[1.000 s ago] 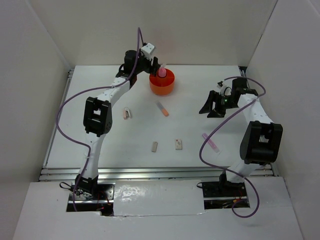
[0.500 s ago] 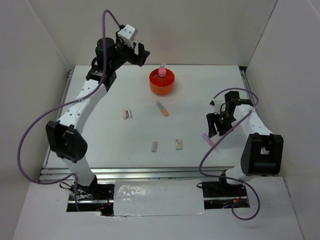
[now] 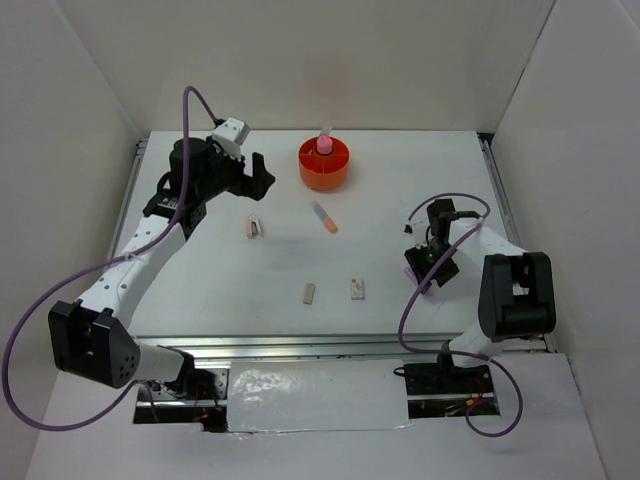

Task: Sort the stationery into containers
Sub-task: Grab a piece of stationery with the right arm, then pass the stationery from the right arm to the left

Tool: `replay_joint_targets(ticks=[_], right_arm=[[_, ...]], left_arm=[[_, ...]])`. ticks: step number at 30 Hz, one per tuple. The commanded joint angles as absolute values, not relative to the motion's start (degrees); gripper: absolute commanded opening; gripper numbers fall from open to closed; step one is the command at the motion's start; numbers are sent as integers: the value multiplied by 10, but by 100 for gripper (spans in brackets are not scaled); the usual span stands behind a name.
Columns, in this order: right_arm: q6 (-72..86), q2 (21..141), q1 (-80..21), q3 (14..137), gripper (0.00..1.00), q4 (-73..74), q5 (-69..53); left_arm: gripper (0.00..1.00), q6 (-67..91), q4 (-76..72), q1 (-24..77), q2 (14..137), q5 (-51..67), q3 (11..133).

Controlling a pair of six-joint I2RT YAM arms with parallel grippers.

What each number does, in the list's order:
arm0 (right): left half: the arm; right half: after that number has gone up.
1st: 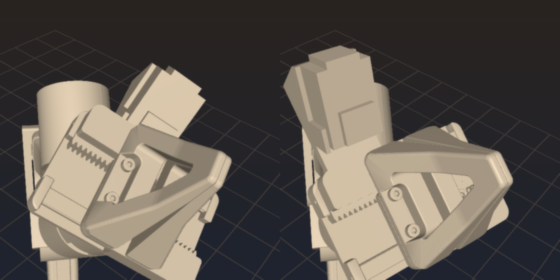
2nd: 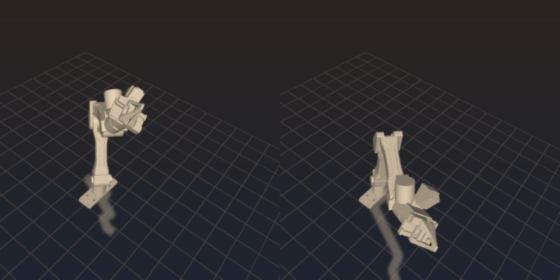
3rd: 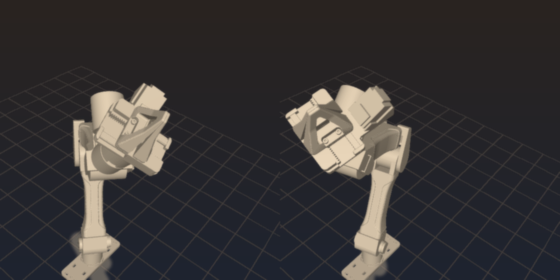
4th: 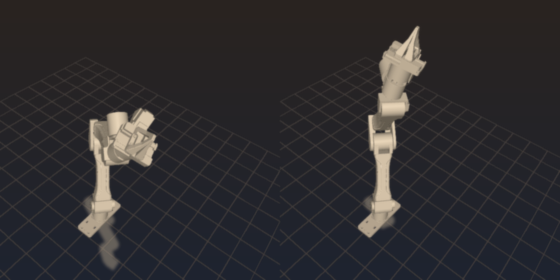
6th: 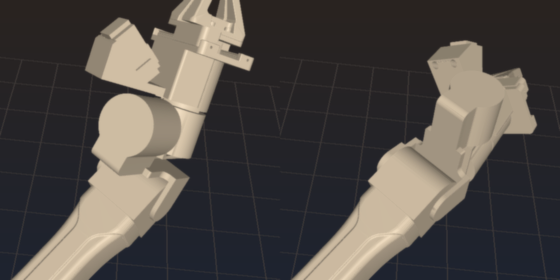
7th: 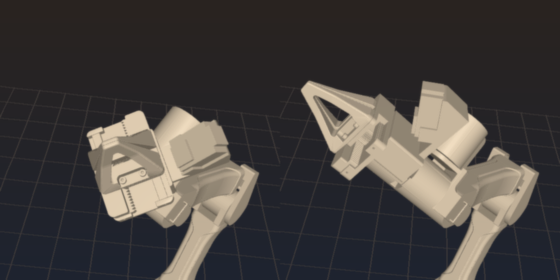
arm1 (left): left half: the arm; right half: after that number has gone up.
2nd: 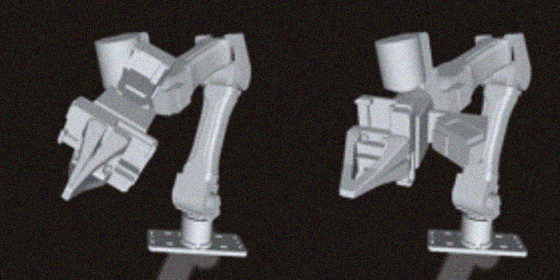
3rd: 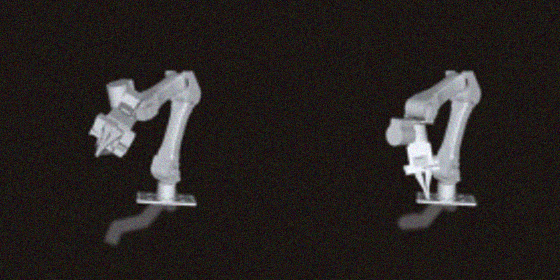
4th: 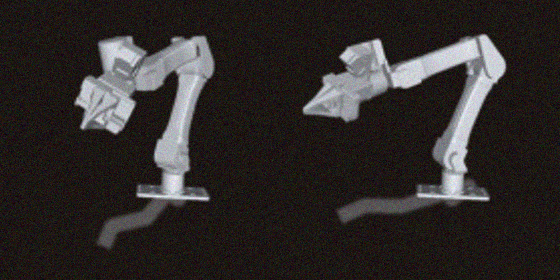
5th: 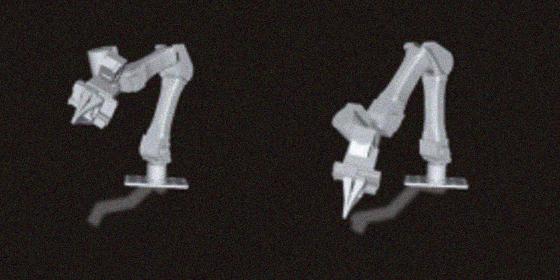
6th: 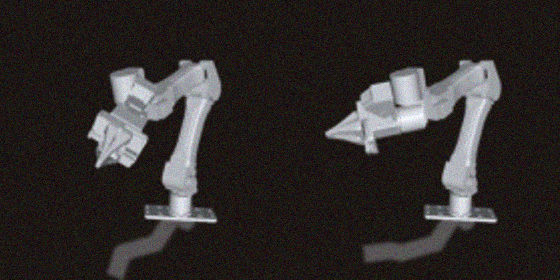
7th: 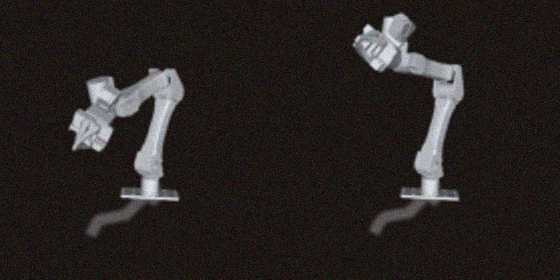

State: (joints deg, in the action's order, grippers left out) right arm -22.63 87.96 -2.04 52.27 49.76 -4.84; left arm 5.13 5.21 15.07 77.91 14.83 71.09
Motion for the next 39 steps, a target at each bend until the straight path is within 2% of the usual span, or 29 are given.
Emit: replay_joint_targets(ticks=[1, 11, 14, 15, 17, 18, 21, 24, 30, 39], right_arm=[[-232, 896, -34, 525, 60, 449, -32], [-223, 937, -75, 492, 57, 405, -2], [-223, 947, -79, 484, 43, 398, 12], [-223, 947, -80, 484, 32, 396, 11], [-222, 944, -81, 496, 24, 401, 3], [-223, 940, -82, 504, 17, 412, -14], [-226, 906, -85, 547, 7, 446, -102], [-223, 872, -105, 603, 3, 474, -211], [-152, 865, -195, 700, 0, 470, -310], [-66, 915, -336, 785, 0, 448, -263]], left_arm=[[97, 80, 25, 144, 740, 173, 706], [98, 125, 5, 135, 734, 194, 666], [98, 151, -16, 126, 730, 200, 656], [97, 160, -21, 123, 728, 202, 651], [97, 191, -29, 117, 725, 208, 643], [96, 204, -38, 114, 722, 215, 634], [94, 264, -62, 110, 715, 232, 610], [91, 327, -90, 115, 715, 243, 588], [89, 410, -117, 129, 724, 243, 553], [86, 402, -91, 190, 761, 229, 544]])
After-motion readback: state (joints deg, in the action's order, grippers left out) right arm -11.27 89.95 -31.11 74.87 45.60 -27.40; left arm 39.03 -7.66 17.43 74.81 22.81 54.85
